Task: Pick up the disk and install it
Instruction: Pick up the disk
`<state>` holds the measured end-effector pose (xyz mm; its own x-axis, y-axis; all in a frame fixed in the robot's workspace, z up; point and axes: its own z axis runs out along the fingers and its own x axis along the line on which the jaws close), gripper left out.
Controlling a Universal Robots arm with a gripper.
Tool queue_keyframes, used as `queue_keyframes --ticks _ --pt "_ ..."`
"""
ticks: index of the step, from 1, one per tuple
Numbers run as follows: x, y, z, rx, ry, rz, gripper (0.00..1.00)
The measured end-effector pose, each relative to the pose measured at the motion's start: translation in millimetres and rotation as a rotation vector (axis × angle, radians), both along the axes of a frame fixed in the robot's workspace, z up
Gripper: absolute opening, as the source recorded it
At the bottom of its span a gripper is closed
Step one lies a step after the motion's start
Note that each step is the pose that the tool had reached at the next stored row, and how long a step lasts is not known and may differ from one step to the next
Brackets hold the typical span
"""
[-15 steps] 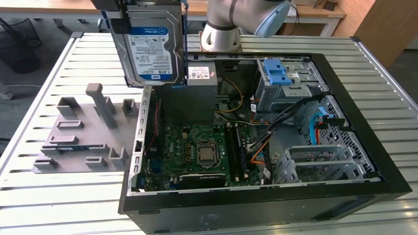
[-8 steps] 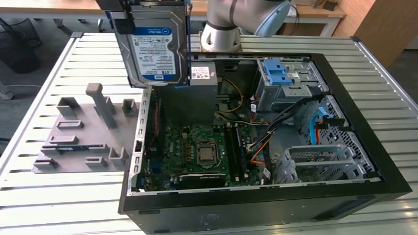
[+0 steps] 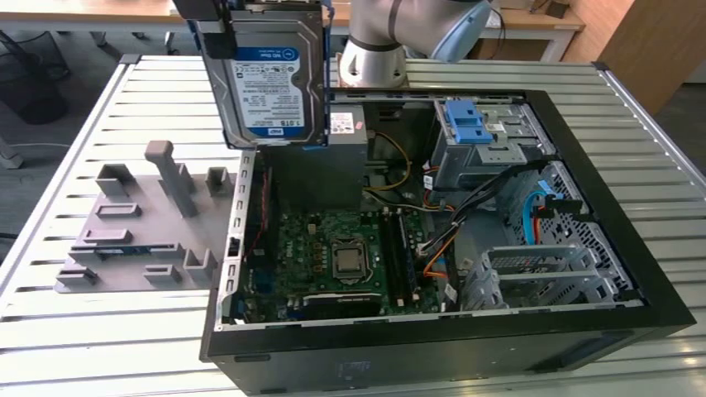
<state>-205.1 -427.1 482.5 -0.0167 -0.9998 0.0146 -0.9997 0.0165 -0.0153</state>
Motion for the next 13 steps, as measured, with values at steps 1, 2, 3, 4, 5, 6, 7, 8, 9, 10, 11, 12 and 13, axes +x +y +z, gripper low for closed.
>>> queue_keyframes --ticks 1,2,3,4,5,6,7,8,9,10,11,12,13 --pt "0.9 -0.2 0.0 0.0000 0.0000 0.000 0.37" --pt "1.8 -0.5 0.0 0.0000 0.0000 0.000 0.37" --pt "2.8 -0.7 0.0 0.0000 -0.0001 0.000 0.37" --pt "3.8 -0.9 0.0 0.0000 0.0000 0.000 0.37" --pt "4.7 -1.0 0.0 -0.0001 0.0000 0.000 0.37" --pt "5.6 -1.2 0.0 0.0000 -0.0001 0.000 0.37" --pt "6.4 -1.3 0.0 0.0000 -0.0001 0.000 0.37" --pt "7.1 -1.4 0.0 0.0000 0.0000 0.000 0.37" --pt "7.9 -1.5 0.0 0.0000 0.0000 0.000 0.37" --pt "8.8 -1.7 0.0 0.0000 -0.0001 0.000 0.37" --pt "9.6 -1.9 0.0 0.0000 0.0000 0.000 0.37" --pt "10.4 -2.0 0.0 0.0000 0.0000 0.000 0.37" --pt "11.1 -2.1 0.0 0.0000 0.0000 0.000 0.37"
